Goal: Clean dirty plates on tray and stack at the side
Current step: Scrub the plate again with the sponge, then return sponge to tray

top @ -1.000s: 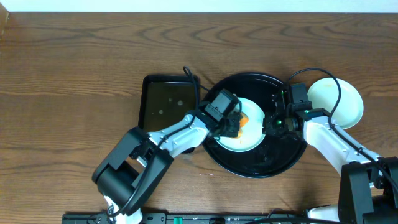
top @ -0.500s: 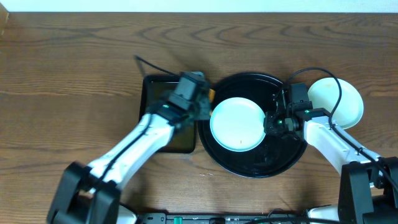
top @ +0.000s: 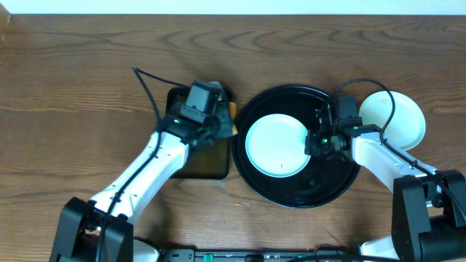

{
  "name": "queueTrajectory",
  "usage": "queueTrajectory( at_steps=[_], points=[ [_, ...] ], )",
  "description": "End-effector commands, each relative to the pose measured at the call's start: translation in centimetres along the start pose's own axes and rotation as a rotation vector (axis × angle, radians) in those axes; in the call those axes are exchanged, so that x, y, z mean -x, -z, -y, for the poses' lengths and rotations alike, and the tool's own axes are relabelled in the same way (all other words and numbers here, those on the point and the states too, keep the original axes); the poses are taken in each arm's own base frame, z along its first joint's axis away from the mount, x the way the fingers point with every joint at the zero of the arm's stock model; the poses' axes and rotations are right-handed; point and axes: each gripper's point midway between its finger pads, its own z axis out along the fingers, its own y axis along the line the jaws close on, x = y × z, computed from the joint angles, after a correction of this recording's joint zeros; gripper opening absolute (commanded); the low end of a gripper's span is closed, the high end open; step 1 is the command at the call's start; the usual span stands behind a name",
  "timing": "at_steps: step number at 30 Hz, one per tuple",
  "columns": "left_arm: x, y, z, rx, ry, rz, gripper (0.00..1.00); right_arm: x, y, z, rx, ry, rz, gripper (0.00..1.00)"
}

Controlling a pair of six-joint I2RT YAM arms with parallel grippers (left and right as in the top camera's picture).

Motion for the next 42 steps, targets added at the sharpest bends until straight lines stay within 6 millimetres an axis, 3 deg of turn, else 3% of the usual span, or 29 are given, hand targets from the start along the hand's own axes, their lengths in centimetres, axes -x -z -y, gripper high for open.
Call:
queueTrajectory(
  at_steps=[1,12,16,19,22,26,31,42],
  points=[
    [-2.1,-1.1,3.3,-0.089,-0.06,-0.052,0.08,-1.5,-1.2,0.2,0.001,-0.01,-0.063,0.01],
    [-7.2,-5.5,9.8,-0.173,0.091,-0.139,0.08,-1.6,-1.2,0.2,-0.002,-0.03,-0.065,0.01],
    [-9.7,-7.5,12.5,-0.22,0.059,-0.162,0.08,-1.6,-1.2,0.2,-0.001,-0.03,-0.066,0.01],
    [-11.4,-8.6,13.2,-0.223,0.019,-0.183,0.08,-1.6,-1.2,0.2,-0.001,-0.03,-0.066,0.01],
    [-12.6,-10.3,11.4,-0.136,-0.057,-0.182,0.08,-1.6,-1.2,0.2,-0.002,-0.03,-0.066,0.01],
    [-12.8,-11.2,7.9,0.001,-0.13,-0.179,0.08,-1.7,-1.2,0.3,-0.003,-0.031,-0.069,0.01],
    [-9.6,-10.8,3.3,0.162,-0.243,-0.11,0.08,-1.8,-1.1,0.3,-0.004,-0.032,-0.073,0.01],
    [-3.8,-10.7,-1.5,0.23,-0.184,-0.003,0.08,-1.7,-1.1,0.3,-0.004,-0.032,-0.072,0.01]
  ],
)
